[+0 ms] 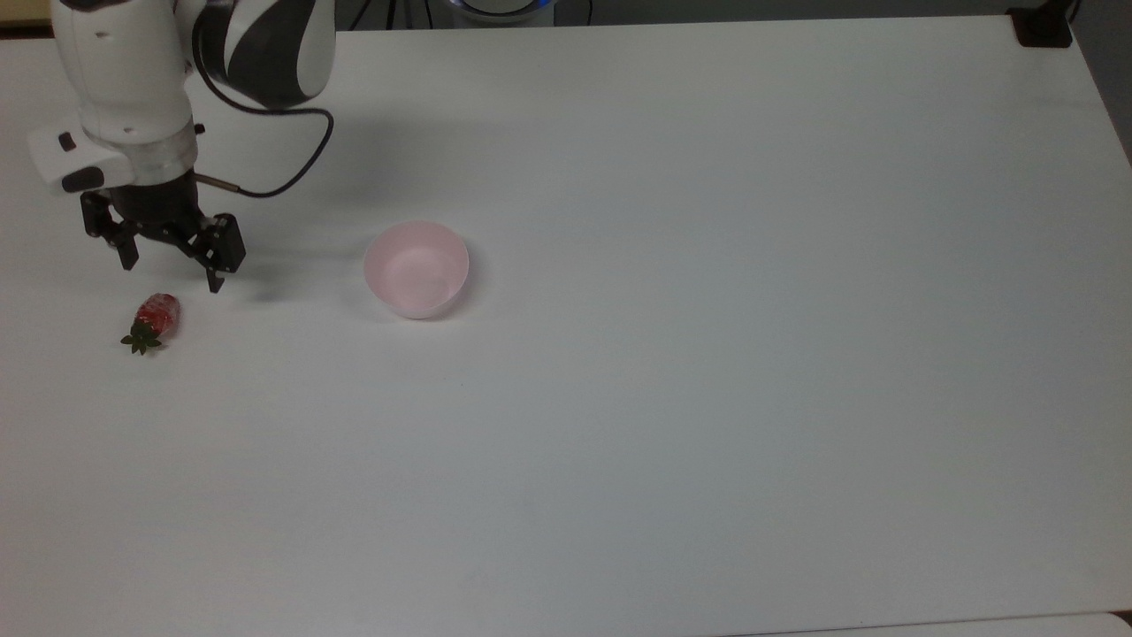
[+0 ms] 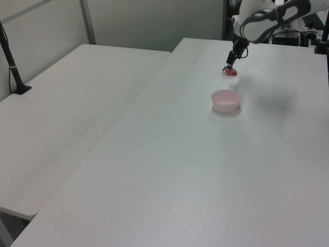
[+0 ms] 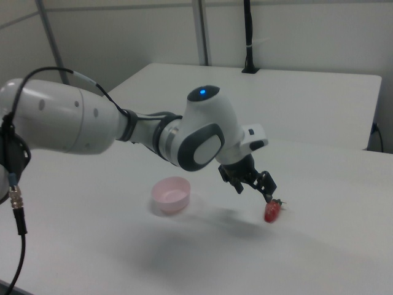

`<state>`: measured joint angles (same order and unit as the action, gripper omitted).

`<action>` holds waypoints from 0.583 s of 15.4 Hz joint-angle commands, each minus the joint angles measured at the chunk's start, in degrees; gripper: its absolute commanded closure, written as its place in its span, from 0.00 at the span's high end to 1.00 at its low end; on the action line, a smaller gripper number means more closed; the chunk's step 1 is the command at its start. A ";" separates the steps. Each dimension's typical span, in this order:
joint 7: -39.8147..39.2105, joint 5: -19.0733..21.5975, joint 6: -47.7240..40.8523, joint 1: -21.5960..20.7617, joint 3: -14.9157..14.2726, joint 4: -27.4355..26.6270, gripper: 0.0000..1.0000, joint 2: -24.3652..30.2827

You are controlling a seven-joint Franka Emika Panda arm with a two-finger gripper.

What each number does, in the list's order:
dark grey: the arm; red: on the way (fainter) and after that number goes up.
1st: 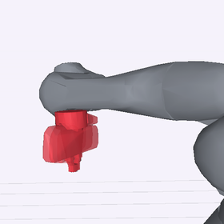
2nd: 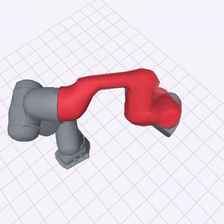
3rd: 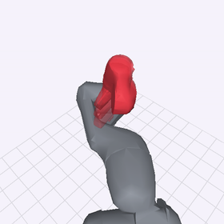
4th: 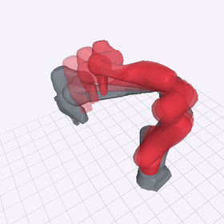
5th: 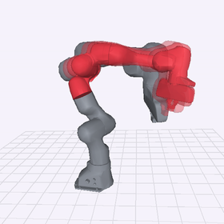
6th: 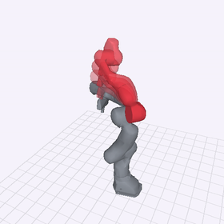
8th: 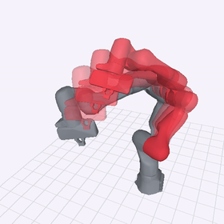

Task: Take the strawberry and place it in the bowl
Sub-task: 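Move the open gripper over the red strawberry and lower it, then close the gripper on the red strawberry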

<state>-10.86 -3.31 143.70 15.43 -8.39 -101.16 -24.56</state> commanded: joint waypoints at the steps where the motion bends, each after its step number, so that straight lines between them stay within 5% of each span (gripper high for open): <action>1: 1.19 1.64 6.05 0.21 -0.05 0.70 1.00 -3.91; 6: 1.28 1.73 11.33 0.74 0.04 0.79 0.96 -6.90; 9: 1.28 1.64 14.40 1.09 0.04 0.79 0.78 -8.49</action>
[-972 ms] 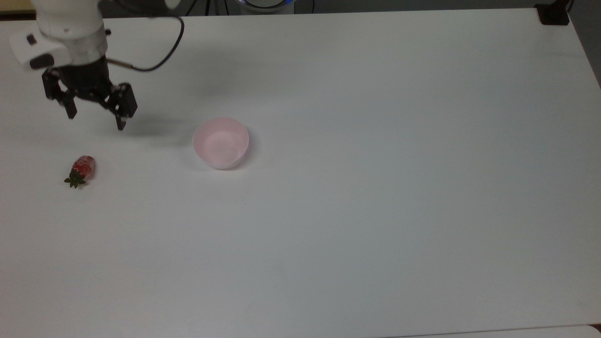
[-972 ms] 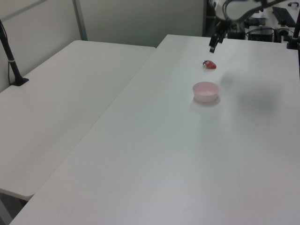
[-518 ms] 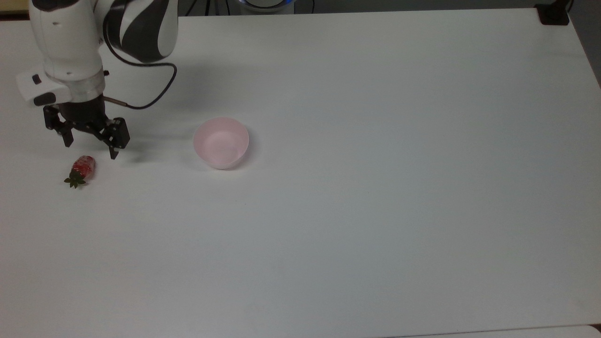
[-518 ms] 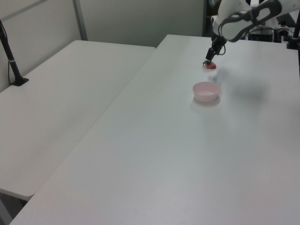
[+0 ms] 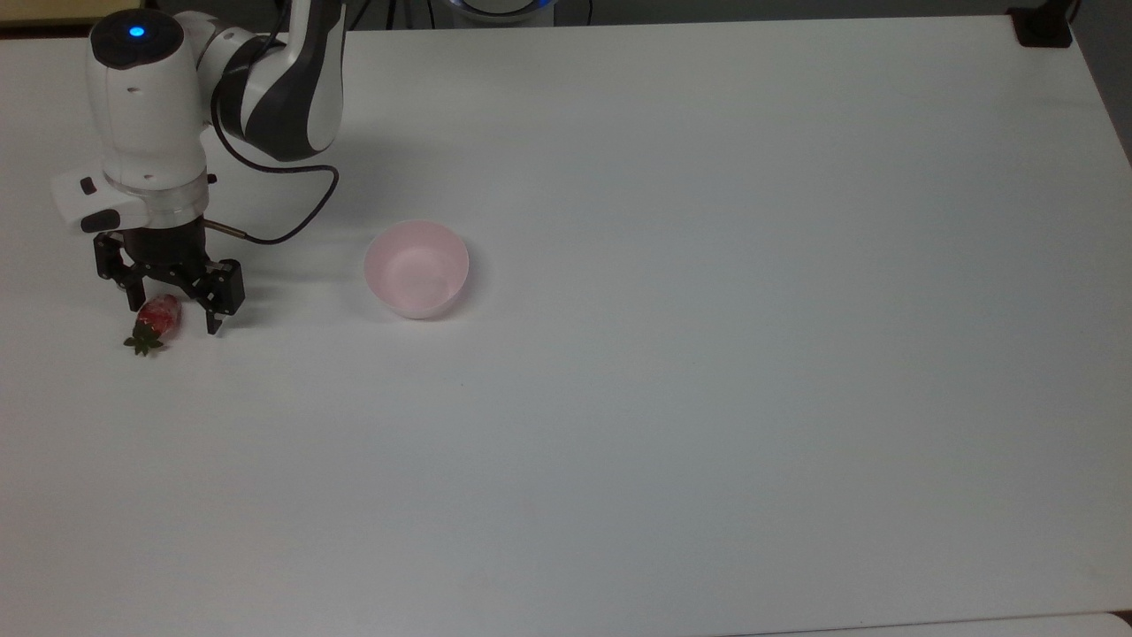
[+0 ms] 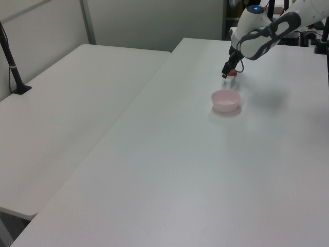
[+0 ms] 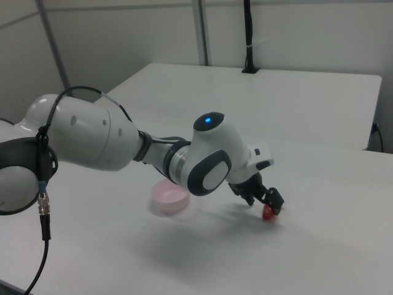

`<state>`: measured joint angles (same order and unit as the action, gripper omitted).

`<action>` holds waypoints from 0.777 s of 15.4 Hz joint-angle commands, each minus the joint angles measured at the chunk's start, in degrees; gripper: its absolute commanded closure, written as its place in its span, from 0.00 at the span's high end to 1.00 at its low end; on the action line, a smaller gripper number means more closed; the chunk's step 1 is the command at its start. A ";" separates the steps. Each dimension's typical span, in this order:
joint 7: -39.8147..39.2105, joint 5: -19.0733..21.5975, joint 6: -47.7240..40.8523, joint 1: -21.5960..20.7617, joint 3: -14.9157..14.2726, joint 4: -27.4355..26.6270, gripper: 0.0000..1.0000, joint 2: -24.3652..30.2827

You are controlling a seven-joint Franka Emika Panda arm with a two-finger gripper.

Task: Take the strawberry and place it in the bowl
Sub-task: 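Close the gripper on the red strawberry, then lift the strawberry and carry it over the pink bowl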

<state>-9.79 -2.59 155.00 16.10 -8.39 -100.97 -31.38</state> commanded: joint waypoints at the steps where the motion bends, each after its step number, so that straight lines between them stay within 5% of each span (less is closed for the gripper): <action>1: 0.21 0.92 3.55 0.60 0.04 0.60 0.64 -1.67; 2: 0.21 1.18 3.56 0.69 0.04 0.60 0.42 -1.58; 4: 0.22 2.75 3.47 0.69 0.13 0.60 0.24 -1.14; 7: 0.39 3.64 2.60 0.08 1.18 -0.19 0.20 2.10; 12: 1.18 3.03 -16.78 -4.48 5.31 -1.95 0.21 11.85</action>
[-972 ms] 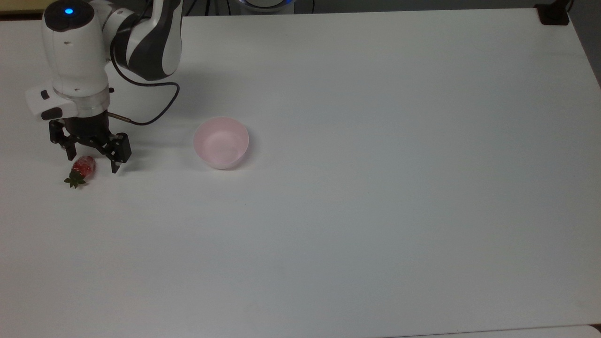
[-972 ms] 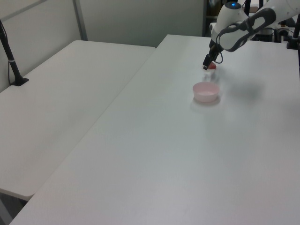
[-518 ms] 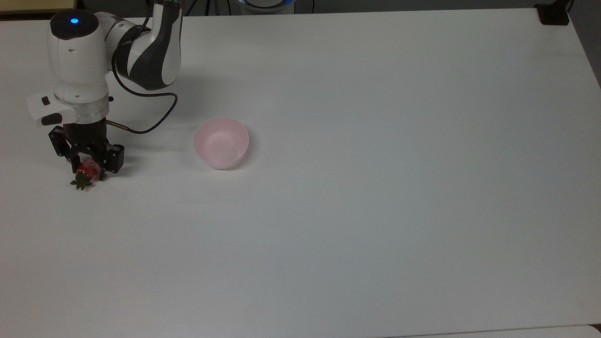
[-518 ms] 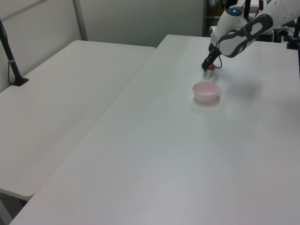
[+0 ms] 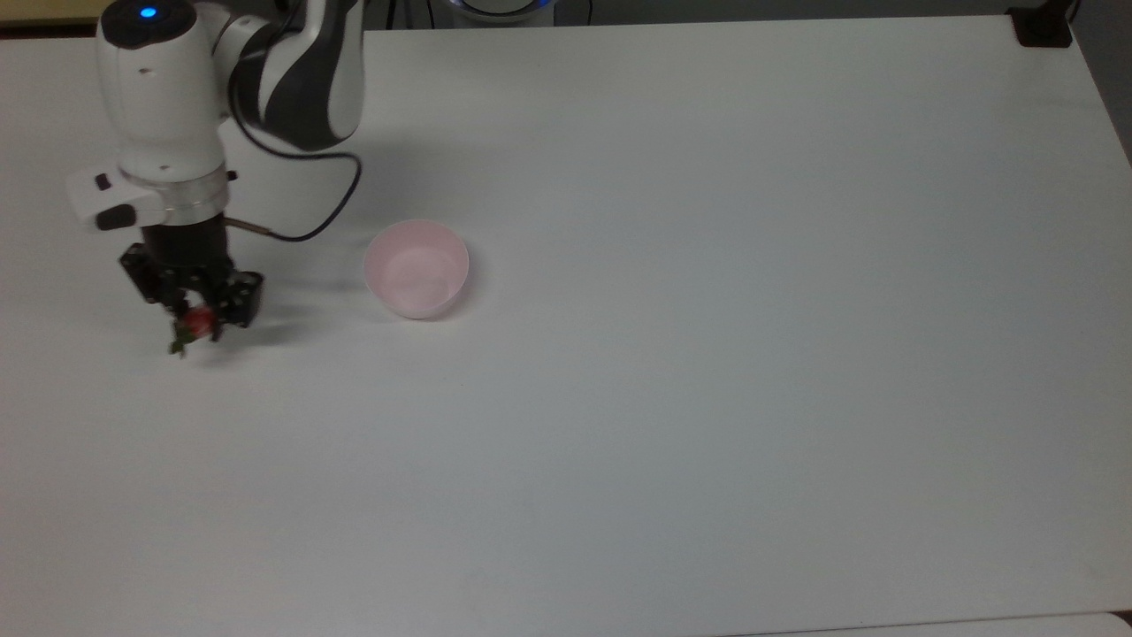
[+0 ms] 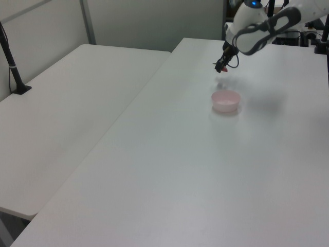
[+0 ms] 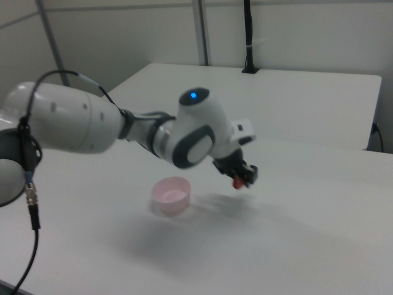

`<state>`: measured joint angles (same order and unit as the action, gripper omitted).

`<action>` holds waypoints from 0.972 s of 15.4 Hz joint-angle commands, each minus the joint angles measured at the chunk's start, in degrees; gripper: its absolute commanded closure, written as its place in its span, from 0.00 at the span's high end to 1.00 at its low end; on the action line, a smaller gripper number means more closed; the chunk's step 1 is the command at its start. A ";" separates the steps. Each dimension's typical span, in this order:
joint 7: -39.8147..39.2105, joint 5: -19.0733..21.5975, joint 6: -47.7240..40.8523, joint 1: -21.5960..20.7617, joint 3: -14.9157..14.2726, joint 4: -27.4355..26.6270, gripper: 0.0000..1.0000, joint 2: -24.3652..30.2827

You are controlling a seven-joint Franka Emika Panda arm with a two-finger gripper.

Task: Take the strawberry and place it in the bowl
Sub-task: 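Lift the strawberry and carry it over the pink bowl, then lower the strawberry into the bowl and open the gripper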

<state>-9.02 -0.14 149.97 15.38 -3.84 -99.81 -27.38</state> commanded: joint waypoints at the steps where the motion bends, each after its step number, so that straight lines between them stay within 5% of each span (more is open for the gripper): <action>1: 0.23 0.41 -16.07 -5.17 0.85 -3.11 0.21 9.35; 5: 0.23 -3.62 -29.10 -8.52 3.12 -3.11 0.21 10.69; 13: 5.41 -4.78 -30.27 -10.72 4.54 -3.37 0.26 8.05; 14: 6.55 -4.78 -30.09 -10.90 4.54 -3.20 0.37 7.44; 15: 7.52 -4.69 -29.92 -10.90 4.63 -3.11 0.66 6.82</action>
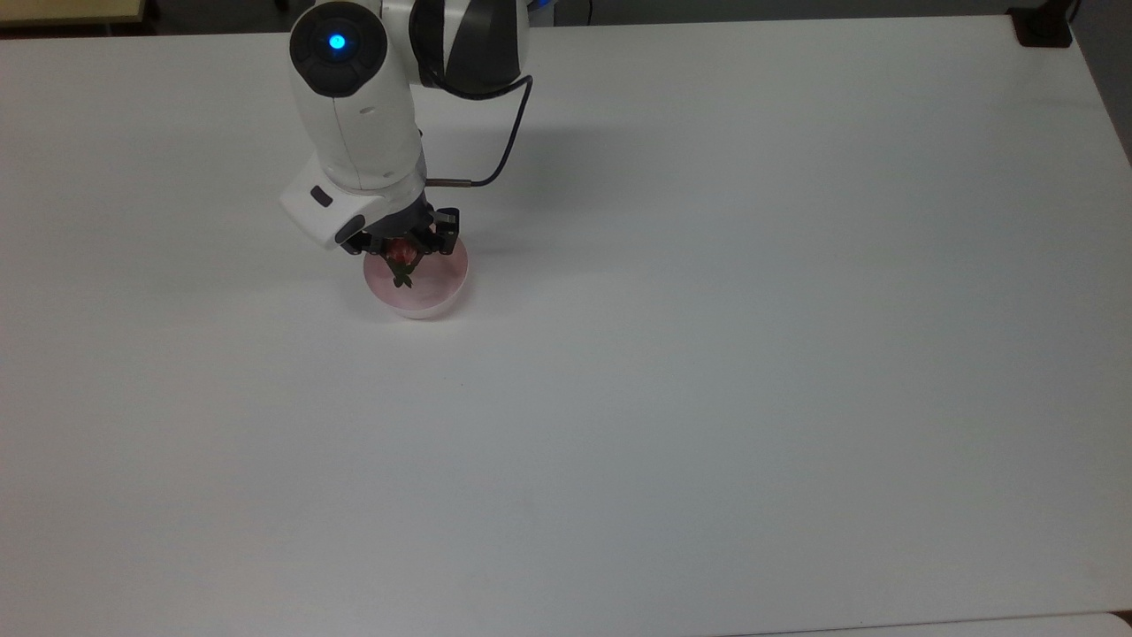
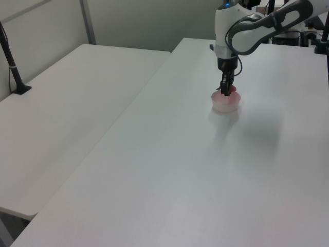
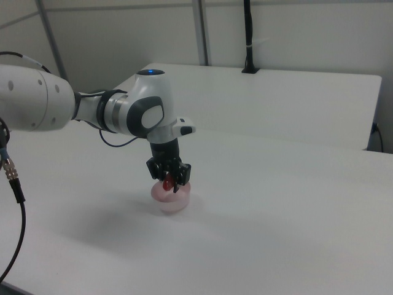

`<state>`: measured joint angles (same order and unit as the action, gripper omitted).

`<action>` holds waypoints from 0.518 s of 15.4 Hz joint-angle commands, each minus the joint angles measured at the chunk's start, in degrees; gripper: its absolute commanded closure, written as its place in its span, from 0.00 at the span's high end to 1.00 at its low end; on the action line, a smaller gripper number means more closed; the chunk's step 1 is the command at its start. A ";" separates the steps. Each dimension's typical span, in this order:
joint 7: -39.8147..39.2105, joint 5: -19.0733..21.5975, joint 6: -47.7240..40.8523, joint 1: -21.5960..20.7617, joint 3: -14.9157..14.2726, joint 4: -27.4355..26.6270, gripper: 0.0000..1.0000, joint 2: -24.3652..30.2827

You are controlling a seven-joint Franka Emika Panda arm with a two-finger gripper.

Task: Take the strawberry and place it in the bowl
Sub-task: 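Lower the strawberry into the bowl and open the gripper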

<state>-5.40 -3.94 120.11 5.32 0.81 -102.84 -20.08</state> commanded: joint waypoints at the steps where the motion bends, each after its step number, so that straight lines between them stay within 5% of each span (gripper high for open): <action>1: 4.95 -0.98 0.13 -0.84 0.15 -0.08 0.96 -0.66; 8: 8.12 -1.07 -4.60 -0.93 0.86 3.16 1.00 1.53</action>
<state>0.17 -3.94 120.02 4.92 1.37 -101.96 -20.92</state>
